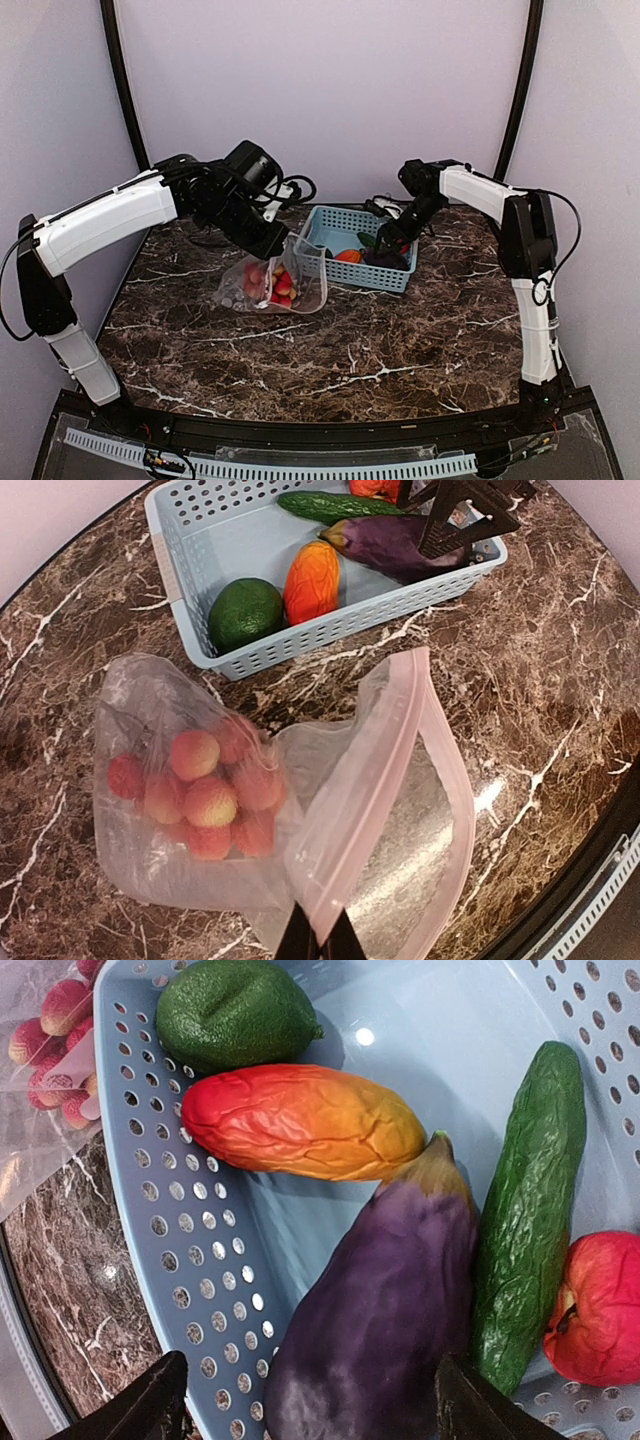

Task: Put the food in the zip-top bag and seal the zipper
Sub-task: Pick up the fake vegetable from the bin, then place the fake vegetable in the zipper food storage bag.

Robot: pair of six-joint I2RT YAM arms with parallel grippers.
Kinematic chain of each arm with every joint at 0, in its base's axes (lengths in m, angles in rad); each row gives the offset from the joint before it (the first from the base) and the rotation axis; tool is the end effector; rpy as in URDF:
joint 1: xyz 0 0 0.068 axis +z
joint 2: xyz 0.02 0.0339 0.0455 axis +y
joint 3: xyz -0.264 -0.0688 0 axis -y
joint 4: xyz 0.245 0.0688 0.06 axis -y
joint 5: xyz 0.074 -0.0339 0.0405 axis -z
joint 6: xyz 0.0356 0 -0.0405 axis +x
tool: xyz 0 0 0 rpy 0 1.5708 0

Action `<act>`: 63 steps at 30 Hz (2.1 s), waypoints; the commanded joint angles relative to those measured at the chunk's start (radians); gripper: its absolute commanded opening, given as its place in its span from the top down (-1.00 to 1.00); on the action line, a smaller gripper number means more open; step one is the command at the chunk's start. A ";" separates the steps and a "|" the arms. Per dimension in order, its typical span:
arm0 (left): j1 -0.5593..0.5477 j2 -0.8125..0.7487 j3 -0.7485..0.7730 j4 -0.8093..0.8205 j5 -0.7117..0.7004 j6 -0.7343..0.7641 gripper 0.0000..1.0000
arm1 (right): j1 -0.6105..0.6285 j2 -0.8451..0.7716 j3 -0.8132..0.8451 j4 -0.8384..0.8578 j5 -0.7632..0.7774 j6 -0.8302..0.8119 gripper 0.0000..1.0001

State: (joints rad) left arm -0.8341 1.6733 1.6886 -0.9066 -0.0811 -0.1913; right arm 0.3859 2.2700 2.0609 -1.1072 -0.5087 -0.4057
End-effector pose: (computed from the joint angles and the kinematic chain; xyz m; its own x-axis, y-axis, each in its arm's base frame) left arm 0.2439 -0.2646 0.3547 -0.6470 0.4312 -0.6289 0.5918 0.8040 -0.0576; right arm 0.4275 0.1924 0.2217 -0.6493 -0.6358 -0.4173 -0.7603 0.5573 0.3337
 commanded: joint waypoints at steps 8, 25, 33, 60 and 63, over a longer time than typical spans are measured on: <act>0.002 -0.056 -0.099 0.168 0.078 -0.053 0.98 | 0.030 -0.001 -0.044 -0.030 0.173 0.064 -0.48; 0.003 -0.022 -0.098 0.220 0.046 -0.131 0.98 | 0.020 -0.108 -0.027 0.003 0.132 0.064 0.29; 0.006 -0.026 -0.133 0.307 0.035 -0.221 0.99 | 0.021 -0.369 -0.160 0.091 -0.212 0.022 0.35; 0.007 -0.137 -0.301 0.521 0.091 -0.245 0.98 | 0.220 -0.325 -0.301 -0.072 -0.530 0.066 0.28; 0.008 -0.138 -0.318 0.555 0.162 -0.238 0.98 | 0.225 -0.300 -0.286 -0.053 -0.498 0.113 0.26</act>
State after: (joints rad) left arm -0.8330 1.5742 1.4002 -0.4145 -0.0044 -0.4404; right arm 0.5903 1.9472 1.7351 -1.1385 -1.0100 -0.3458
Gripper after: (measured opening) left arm 0.011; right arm 0.556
